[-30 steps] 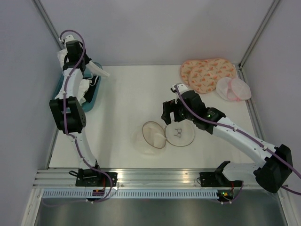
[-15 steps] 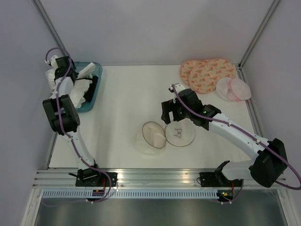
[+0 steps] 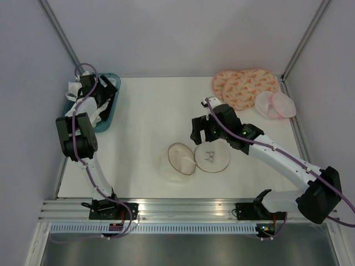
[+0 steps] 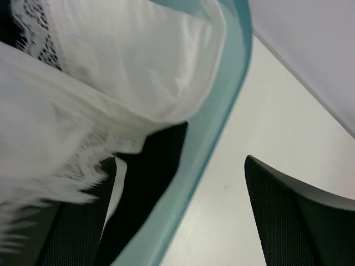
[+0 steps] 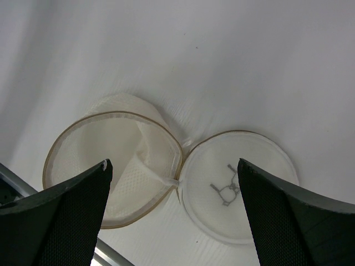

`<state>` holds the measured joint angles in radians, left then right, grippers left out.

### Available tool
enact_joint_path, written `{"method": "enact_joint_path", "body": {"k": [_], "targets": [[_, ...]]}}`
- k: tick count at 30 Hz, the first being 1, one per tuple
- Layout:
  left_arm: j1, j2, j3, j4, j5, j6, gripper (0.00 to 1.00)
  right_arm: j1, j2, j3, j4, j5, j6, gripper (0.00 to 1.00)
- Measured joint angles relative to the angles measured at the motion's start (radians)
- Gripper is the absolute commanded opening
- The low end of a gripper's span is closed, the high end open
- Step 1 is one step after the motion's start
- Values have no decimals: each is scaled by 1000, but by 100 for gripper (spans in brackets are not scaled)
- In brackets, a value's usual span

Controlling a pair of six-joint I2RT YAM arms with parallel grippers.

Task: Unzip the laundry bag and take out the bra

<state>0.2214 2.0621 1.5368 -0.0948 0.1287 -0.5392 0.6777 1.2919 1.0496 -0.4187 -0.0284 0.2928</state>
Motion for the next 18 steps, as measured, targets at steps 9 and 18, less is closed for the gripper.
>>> {"method": "enact_joint_path", "body": {"k": [9, 18], "targets": [[-66, -354, -172, 6, 121, -10, 100, -8, -48, 0, -108, 407, 197, 98], [-313, -859, -541, -11, 226, -22, 100, -39, -2, -219, -278, 575, 540, 96]]}}
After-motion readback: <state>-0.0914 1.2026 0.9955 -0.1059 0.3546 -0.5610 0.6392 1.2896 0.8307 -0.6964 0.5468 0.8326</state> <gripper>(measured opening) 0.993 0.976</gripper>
